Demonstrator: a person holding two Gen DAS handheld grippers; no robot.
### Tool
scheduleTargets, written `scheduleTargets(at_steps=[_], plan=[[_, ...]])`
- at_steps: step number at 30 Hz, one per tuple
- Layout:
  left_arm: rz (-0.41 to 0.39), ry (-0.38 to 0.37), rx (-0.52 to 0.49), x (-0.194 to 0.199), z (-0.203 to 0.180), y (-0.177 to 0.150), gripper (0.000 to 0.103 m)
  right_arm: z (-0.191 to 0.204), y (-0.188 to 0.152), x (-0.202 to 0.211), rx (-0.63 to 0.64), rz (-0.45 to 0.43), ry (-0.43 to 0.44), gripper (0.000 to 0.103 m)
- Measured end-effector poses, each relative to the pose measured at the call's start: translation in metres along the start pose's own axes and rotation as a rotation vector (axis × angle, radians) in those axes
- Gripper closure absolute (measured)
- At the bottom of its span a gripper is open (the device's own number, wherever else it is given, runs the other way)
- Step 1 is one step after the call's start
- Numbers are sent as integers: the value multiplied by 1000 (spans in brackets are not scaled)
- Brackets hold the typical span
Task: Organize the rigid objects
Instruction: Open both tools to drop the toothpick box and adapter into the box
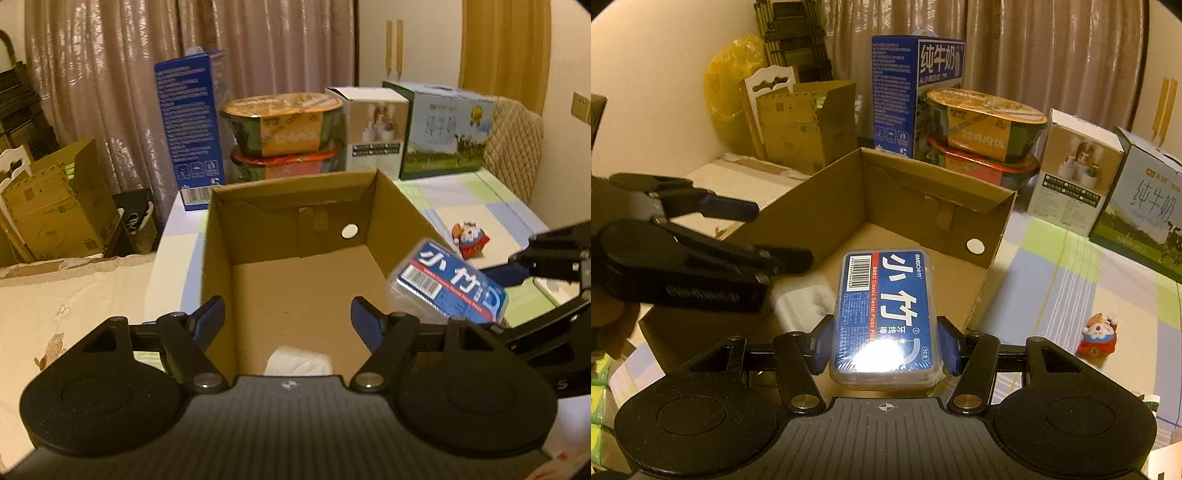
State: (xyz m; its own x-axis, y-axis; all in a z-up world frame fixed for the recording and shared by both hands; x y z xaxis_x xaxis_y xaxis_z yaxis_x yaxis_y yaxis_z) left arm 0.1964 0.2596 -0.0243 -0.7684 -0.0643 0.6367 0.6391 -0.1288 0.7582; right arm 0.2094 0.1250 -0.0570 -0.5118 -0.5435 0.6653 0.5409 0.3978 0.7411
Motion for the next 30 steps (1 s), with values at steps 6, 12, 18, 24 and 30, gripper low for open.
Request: scheduleTargets(at_steps=[6,12,18,24,30], plan=[[-13,16,11,14,7,3,32,3,-2,2,-5,1,5,49],[-20,21,23,22,10,3,32,5,0,1,-9,0,1,49],[-22,32,37,32,10,-2,32,3,7,10,-36,-52,6,40],[-36,40,55,57,3,-1,32,-7,9,49,-85,-121,-16,39],[-78,28,62,93,-24,5,30,-23,-12,106,-173,-188,-52,37]])
Point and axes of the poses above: each gripper's, at about its wrist camera, not at the fingertips, and x roughly against the way its jaws point, z to its left, y to its top, the point moved 5 cm from there along -x, roughly the way its jaws point, and after that the axes turned 6 degrees about -x, right-handed, at the moved point
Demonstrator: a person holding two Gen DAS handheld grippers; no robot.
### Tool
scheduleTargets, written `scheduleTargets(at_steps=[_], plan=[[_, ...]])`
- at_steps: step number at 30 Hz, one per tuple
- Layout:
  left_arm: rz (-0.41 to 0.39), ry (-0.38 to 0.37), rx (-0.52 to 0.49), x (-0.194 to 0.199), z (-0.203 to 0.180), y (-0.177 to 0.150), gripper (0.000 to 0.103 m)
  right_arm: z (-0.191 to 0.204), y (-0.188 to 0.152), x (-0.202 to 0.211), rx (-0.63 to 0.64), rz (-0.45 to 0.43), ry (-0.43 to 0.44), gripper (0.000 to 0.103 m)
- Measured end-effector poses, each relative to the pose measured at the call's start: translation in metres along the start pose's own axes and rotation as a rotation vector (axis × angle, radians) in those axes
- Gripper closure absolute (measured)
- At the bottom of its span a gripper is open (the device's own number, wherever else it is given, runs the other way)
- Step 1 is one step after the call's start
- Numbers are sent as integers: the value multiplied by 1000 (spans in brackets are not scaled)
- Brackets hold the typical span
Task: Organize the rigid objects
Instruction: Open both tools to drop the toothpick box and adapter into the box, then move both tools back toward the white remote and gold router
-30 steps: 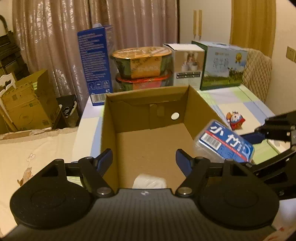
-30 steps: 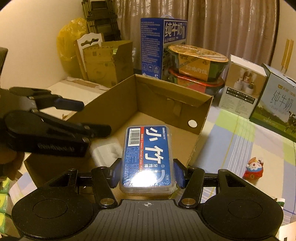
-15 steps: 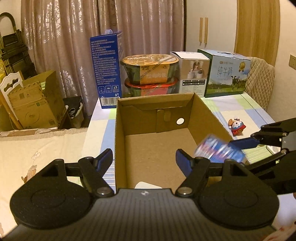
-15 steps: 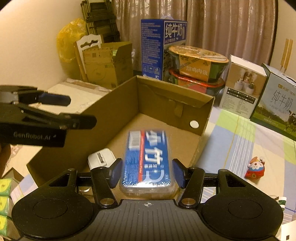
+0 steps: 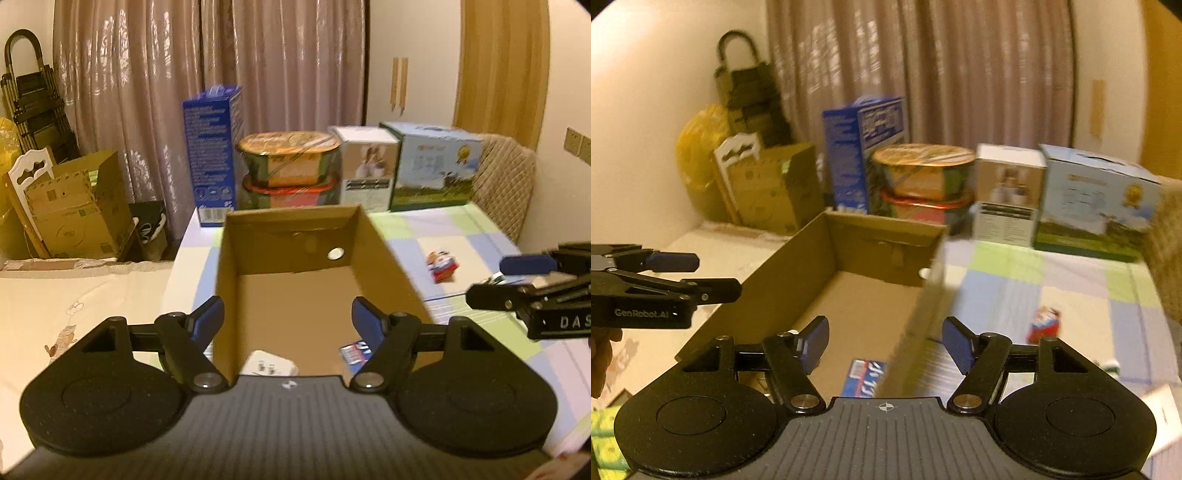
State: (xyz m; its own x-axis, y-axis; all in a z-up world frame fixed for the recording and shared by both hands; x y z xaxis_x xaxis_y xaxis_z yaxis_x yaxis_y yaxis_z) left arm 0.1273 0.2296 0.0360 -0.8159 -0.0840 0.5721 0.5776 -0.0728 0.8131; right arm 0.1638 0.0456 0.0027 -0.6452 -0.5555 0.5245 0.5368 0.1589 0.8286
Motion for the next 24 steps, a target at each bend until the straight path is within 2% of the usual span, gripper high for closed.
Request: scheduleTargets(at_steps=[4,10,17,24], plan=[[-36,-23,-13,24,-29,4,29,-17,-12,40,-42,-26,-42,36],[-76,-98,10,55,-80,0,25,-49,-44,100,-66,-58,-134,31],[-61,-192,-11,70,-141,-11,22,-102,-85,156,-158,-62,-251,29],[-34,-253,-74,64,-190,-12,20,-144,-104,185,-218,-73,-319,29]])
Point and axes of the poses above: each gripper's, at about its wrist camera, not at the fingertips, and x roughly against the way its jaws point, z to its left, y to its top, the point moved 5 cm from there along -x, roughly the way its jaws point, and after that the axes turned 6 degrees about -x, right-handed, at the moved point
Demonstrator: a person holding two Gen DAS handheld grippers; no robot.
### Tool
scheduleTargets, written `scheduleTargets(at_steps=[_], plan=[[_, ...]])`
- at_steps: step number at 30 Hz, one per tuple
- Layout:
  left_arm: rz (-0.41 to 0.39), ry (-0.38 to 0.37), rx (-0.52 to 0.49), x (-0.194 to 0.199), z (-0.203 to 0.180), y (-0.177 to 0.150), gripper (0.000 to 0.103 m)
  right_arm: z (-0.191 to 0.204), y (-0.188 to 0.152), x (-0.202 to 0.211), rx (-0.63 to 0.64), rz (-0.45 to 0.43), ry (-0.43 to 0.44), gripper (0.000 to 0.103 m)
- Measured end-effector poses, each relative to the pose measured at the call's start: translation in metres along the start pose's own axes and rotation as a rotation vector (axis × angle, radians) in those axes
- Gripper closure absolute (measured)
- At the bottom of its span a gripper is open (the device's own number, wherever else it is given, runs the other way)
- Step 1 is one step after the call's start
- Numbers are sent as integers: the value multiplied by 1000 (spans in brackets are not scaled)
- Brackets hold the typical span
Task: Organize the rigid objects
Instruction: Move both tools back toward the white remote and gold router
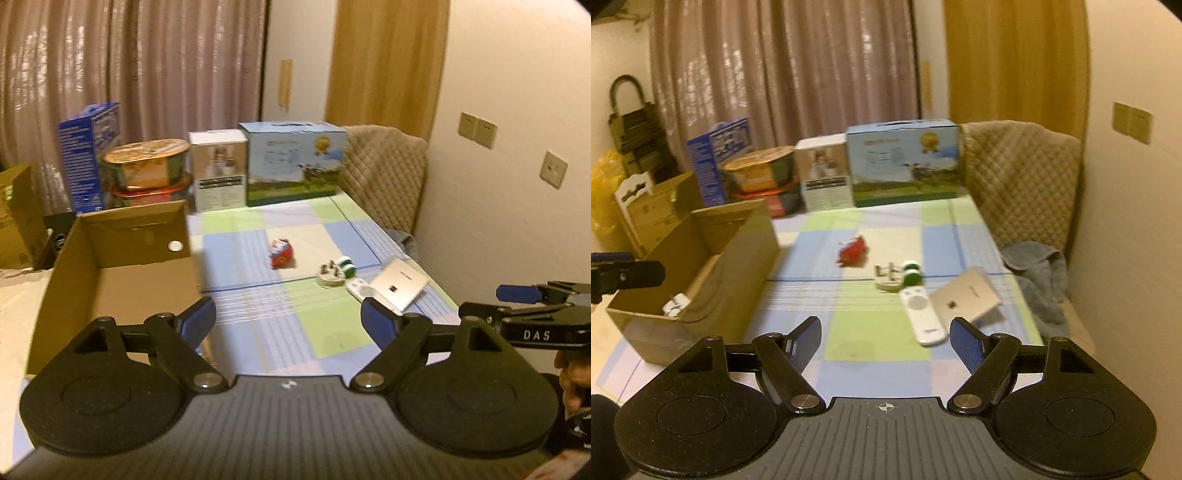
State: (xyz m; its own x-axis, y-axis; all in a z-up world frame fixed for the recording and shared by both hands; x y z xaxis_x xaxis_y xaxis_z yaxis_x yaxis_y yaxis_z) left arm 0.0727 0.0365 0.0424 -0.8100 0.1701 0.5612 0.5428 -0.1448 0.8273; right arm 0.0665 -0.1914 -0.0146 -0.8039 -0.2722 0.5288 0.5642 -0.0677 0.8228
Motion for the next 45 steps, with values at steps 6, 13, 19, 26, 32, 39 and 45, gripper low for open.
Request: scheduleTargets(at_steps=[6,13,19,26,32,39,45], plan=[[27,-28,-29,-18,-24,-1,20,-29,-3,-1,-51,3,-32,29],[50,-39,-33,-39,-38,-2,19,-53,-4,-7,-85,6,-57,29],[71,-46,-34,-62,-46,-2,17,-70,-4,-19,-109,10,-71,29],[108,-48,-35,-99,-56,-8,17,-88,1,-41,-95,20,-83,29],[139,-45,-33,-130,-59,-14,17,-106,4,-78,-130,62,-73,29],[182,-31,-34,-169,-55,-25,17,-122,0,-128,-155,121,-52,31],[199,-39,-17,-196,-53,-32,17,-132,-6,-170,-206,182,-8,43]])
Point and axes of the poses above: each gripper's, at about its wrist camera, not at the fingertips, and x roughly against the way its jaws point, z to its left, y to its top, the point moved 5 cm from there along -x, roughly the way its jaws point, and after that the axes turned 6 degrees about -x, right-handed, at the moved point
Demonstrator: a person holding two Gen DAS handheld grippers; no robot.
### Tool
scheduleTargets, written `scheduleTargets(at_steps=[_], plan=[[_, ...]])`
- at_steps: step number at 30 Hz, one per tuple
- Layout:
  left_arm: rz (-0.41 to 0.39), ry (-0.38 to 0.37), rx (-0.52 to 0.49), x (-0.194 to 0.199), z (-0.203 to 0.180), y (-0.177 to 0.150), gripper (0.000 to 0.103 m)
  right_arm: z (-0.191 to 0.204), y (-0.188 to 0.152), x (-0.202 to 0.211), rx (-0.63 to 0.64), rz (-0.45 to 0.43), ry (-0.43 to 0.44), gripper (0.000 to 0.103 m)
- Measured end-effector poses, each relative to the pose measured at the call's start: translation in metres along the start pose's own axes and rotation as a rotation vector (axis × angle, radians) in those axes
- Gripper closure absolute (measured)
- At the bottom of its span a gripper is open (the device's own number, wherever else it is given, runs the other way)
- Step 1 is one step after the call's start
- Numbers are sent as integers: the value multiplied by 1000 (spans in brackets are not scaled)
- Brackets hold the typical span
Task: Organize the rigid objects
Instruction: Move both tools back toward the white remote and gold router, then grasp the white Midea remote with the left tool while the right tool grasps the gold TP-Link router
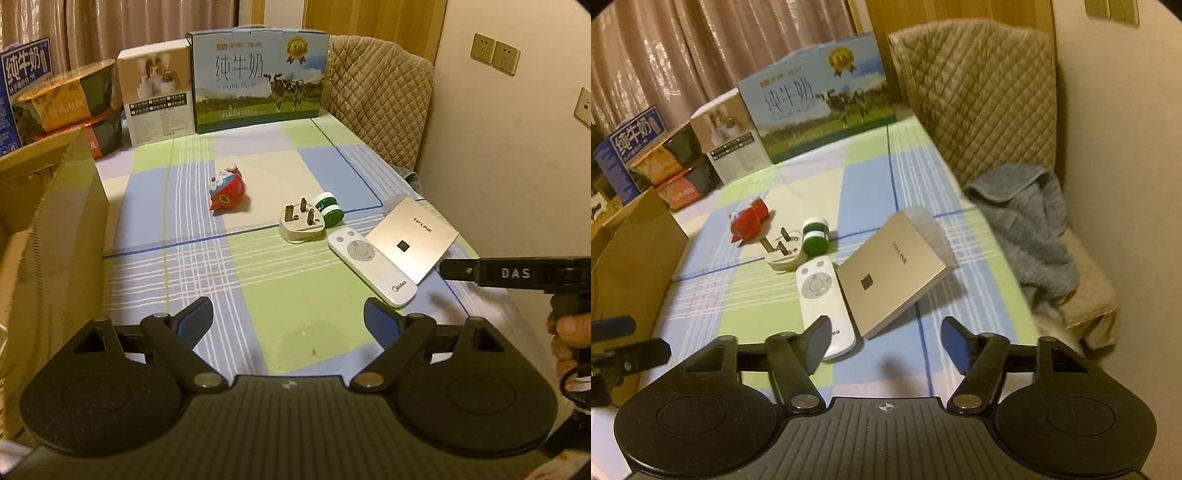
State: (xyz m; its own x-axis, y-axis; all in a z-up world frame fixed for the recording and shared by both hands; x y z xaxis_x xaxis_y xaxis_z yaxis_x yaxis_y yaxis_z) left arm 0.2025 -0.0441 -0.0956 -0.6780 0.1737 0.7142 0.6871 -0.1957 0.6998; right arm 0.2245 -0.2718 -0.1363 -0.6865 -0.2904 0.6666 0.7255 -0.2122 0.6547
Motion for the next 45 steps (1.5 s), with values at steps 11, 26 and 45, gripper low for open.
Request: scheduleTargets(at_steps=[11,26,45], plan=[[18,-14,22,-26,8,-4,17,1,-5,-38,-6,75,-44,48],[15,-48,5,-38,4,1,17,10,-11,-34,40,64,-39,47],[68,-142,-69,-123,-60,25,63,-31,2,-13,-2,-41,-209,44]])
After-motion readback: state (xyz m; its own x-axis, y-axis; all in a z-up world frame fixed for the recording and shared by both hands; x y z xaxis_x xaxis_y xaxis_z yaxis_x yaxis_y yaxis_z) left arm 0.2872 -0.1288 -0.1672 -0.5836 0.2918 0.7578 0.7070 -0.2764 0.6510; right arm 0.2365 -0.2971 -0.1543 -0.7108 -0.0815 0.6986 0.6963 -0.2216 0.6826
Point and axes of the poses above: each gripper's, at about its wrist camera, not at the fingertips, and x roughly against the way its jaws point, z to its left, y to its top, the point moved 5 cm from there along -x, roughly the way its jaws point, and after that the axes turned 6 degrees about -x, right-handed, at the moved point
